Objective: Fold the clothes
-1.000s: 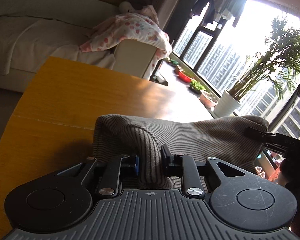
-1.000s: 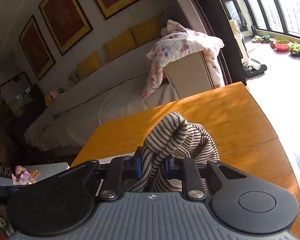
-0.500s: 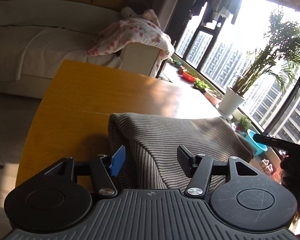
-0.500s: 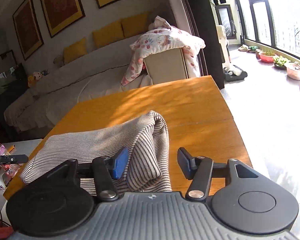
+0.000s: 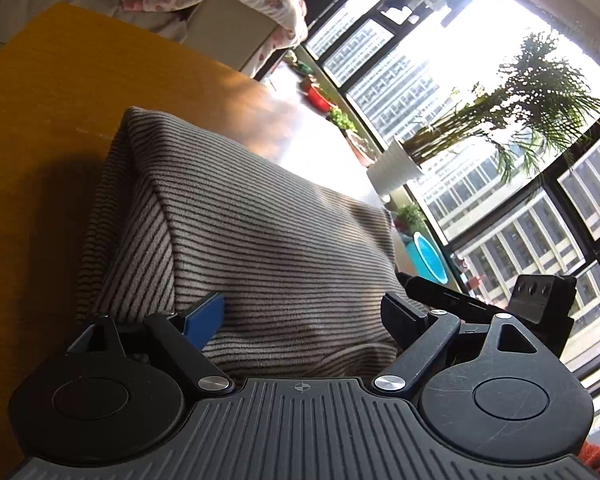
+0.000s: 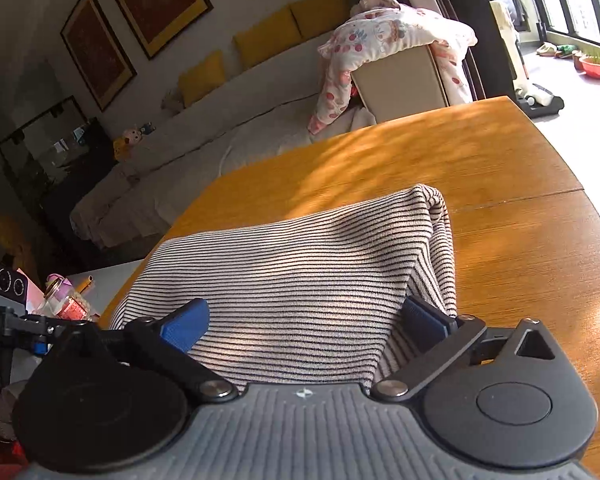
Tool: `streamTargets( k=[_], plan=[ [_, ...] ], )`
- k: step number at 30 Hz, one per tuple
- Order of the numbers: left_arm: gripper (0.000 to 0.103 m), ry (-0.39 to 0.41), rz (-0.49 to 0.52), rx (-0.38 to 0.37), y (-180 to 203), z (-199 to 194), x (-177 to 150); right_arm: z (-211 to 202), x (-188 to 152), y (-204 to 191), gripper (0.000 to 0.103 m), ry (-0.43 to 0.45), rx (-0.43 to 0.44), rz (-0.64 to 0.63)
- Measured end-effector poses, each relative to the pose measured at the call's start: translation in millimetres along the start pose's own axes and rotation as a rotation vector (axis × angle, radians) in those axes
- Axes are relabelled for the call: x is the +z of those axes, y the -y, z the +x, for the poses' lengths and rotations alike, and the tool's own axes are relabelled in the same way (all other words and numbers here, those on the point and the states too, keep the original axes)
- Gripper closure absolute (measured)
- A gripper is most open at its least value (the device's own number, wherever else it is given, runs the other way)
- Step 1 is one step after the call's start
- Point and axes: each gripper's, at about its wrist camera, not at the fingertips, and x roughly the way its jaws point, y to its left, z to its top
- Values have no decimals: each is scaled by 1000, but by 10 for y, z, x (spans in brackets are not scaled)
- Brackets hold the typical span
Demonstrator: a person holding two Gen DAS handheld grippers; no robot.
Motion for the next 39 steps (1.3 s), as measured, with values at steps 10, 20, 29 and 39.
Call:
streamTargets(
  k=[10, 20, 29, 39],
  plan=[
    [11, 70, 62, 77, 265, 295, 440, -275, 97, -339, 0, 80, -48, -139],
    [8, -104, 34, -106, 293, 542, 32, 304, 216, -23, 0, -50, -430, -311],
    [10, -31, 54, -6, 92, 718, 514, 158, -110, -434, 0, -30, -353, -354],
    [8, 13, 103, -11, 288, 290, 329, 54, -92, -900, 0, 67, -282, -547]
  ],
)
